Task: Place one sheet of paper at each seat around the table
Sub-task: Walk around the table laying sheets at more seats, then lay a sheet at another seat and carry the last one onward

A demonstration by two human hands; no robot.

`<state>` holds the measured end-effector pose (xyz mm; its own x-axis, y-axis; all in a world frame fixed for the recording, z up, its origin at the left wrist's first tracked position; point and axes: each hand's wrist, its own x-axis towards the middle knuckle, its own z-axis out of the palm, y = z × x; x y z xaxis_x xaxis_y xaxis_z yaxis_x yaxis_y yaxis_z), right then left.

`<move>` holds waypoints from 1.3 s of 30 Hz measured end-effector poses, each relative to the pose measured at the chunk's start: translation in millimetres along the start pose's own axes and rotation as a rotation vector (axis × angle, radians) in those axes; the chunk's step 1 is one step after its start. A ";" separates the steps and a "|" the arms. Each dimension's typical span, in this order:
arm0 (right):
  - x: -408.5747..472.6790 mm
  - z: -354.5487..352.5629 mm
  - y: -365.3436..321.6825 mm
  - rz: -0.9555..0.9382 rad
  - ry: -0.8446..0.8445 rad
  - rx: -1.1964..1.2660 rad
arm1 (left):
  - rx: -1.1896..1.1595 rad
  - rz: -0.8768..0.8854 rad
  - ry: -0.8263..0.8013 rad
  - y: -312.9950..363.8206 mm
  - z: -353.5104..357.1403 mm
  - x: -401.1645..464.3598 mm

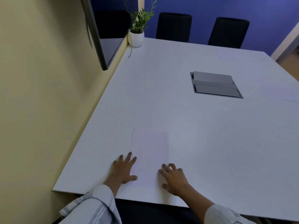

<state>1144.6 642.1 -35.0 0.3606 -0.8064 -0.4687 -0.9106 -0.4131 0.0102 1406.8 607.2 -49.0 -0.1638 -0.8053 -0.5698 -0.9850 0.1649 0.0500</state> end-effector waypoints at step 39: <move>-368.5 -43.0 416.3 0.457 0.573 0.052 | 0.046 0.577 0.677 562.0 -215.8 -53.2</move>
<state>641.4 749.1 180.0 -0.0219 -0.9940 0.1073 -0.9986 0.0269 0.0452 850.3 619.9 186.5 -0.6445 -0.7513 0.1419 -0.7388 0.6597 0.1377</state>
